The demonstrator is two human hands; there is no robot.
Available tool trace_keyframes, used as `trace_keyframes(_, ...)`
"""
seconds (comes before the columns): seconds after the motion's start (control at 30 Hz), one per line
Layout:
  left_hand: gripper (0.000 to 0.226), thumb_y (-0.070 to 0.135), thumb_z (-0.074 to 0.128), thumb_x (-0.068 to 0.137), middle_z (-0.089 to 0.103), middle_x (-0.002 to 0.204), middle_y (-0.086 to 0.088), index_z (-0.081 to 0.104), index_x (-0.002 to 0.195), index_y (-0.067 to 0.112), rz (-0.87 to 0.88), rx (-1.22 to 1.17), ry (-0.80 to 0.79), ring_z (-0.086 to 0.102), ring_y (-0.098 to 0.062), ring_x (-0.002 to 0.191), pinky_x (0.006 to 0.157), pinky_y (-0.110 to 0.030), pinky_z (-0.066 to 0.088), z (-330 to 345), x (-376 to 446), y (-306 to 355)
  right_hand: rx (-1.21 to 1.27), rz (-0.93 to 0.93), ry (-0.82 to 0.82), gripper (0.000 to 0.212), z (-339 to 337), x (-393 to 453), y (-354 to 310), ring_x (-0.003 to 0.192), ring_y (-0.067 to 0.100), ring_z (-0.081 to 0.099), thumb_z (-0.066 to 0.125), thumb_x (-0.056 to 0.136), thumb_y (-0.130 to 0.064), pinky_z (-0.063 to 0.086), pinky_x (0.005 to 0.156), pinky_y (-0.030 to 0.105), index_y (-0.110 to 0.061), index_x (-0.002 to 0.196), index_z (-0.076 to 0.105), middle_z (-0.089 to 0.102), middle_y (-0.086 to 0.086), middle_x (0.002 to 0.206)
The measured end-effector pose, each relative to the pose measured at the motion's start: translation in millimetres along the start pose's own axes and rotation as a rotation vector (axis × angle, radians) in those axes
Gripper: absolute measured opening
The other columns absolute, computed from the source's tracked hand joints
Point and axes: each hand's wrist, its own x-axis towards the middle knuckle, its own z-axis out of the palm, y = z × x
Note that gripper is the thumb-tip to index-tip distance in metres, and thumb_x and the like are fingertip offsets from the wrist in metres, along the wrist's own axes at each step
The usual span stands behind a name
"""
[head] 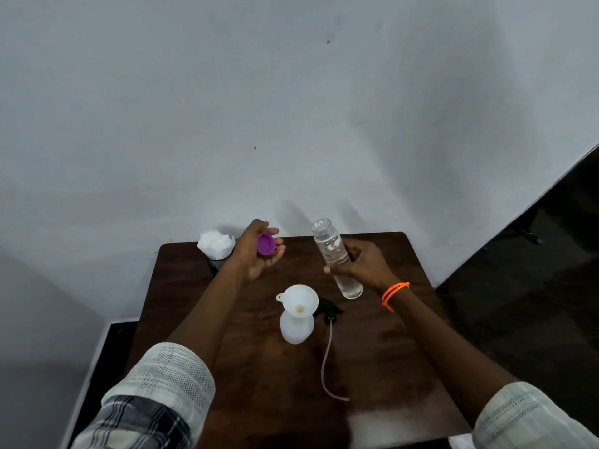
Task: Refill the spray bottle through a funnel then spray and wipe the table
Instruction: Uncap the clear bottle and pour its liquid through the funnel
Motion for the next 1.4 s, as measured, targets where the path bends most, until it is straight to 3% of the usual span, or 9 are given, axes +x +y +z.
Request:
trace_keyframes(0.1,0.016,0.018,0.068,0.086,0.066,0.085,-0.012,0.07,0.097,0.007,-0.02,0.253,0.056,0.067,-0.021,0.068,0.054,-0.026,0.056,-17.1,-0.3,-14.5,-0.046,-0.013,-0.003,0.042,1.2,-5.0,8.8,0.092,0.013,0.075,0.096,0.061,-0.023,0.06,0.084,0.039,-0.026,0.098,0.078,0.079,-0.008,0.091)
trace_keyframes(0.2,0.021,0.009,0.058,0.088,0.069,0.086,-0.01,0.073,0.103,0.006,-0.014,0.42,0.098,0.067,-0.02,0.066,0.052,-0.024,0.054,-29.0,-5.4,-28.3,-0.11,-0.01,-0.013,0.044,3.5,-9.3,19.0,0.09,0.009,0.075,0.096,0.06,-0.022,0.06,0.082,0.038,-0.028,0.1,0.079,0.079,-0.01,0.09)
trace_keyframes(0.3,0.022,0.006,0.055,0.089,0.068,0.079,-0.01,0.075,0.098,0.004,0.005,0.582,0.119,0.061,-0.015,0.05,0.042,-0.02,0.044,-38.9,-10.2,-42.0,-0.173,-0.015,-0.035,0.047,5.0,-15.1,31.0,0.089,0.005,0.073,0.096,0.058,-0.022,0.059,0.081,0.036,-0.026,0.102,0.079,0.078,-0.013,0.091)
trace_keyframes(0.4,0.016,0.017,0.071,0.09,0.07,0.074,-0.011,0.077,0.095,0.005,-0.005,0.693,0.096,0.06,-0.015,0.048,0.043,-0.022,0.046,-51.1,-9.8,-61.2,-0.242,-0.037,-0.067,0.052,5.4,-21.5,43.3,0.091,0.0,0.072,0.096,0.057,-0.023,0.059,0.082,0.035,-0.026,0.106,0.079,0.078,-0.014,0.095)
trace_keyframes(0.47,0.027,0.035,0.08,0.085,0.071,0.07,-0.009,0.077,0.085,0.008,-0.026,0.726,0.077,0.06,-0.015,0.049,0.045,-0.022,0.046,-55.4,-13.8,-71.1,-0.269,-0.039,-0.075,0.059,5.7,-25.9,49.9,0.096,-0.003,0.07,0.096,0.056,-0.021,0.058,0.085,0.033,-0.025,0.112,0.078,0.077,-0.014,0.104)
trace_keyframes(0.7,0.048,0.055,0.077,0.082,0.076,0.075,-0.011,0.077,0.088,0.007,-0.064,0.7,0.075,0.062,-0.015,0.052,0.046,-0.023,0.048,-57.2,-22.6,-95.5,-0.356,-0.061,-0.117,0.063,4.5,-37.1,64.3,0.097,-0.003,0.07,0.096,0.056,-0.028,0.059,0.085,0.035,-0.026,0.116,0.077,0.077,-0.013,0.108)
trace_keyframes(0.97,0.034,0.035,0.077,0.089,0.071,0.069,-0.01,0.075,0.087,0.001,0.025,0.685,0.065,0.06,-0.014,0.051,0.045,-0.022,0.048,-60.7,-26.0,-107.2,-0.424,-0.105,-0.129,0.051,5.0,-45.9,65.1,0.085,0.005,0.073,0.083,0.058,-0.039,0.059,0.073,0.041,-0.025,0.106,0.076,0.078,-0.009,0.094)
trace_keyframes(1.23,0.035,0.026,0.078,0.089,0.067,0.069,-0.011,0.072,0.089,-0.008,0.075,0.627,0.058,0.058,-0.017,0.056,0.044,-0.021,0.045,-62.4,-32.9,-115.6,-0.493,-0.144,-0.14,0.034,7.6,-50.4,60.4,0.07,0.007,0.068,0.076,0.064,-0.042,0.055,0.063,0.04,-0.023,0.092,0.071,0.072,-0.009,0.075)
trace_keyframes(1.4,0.032,0.027,0.078,0.088,0.069,0.07,-0.008,0.075,0.09,-0.005,0.074,0.61,0.065,0.061,-0.016,0.06,0.046,-0.021,0.048,-62.5,-33.9,-118.2,-0.602,-0.122,-0.125,0.041,10.4,-51.7,57.7,0.075,0.013,0.069,0.069,0.065,-0.055,0.055,0.063,0.038,-0.027,0.095,0.068,0.072,-0.01,0.079)
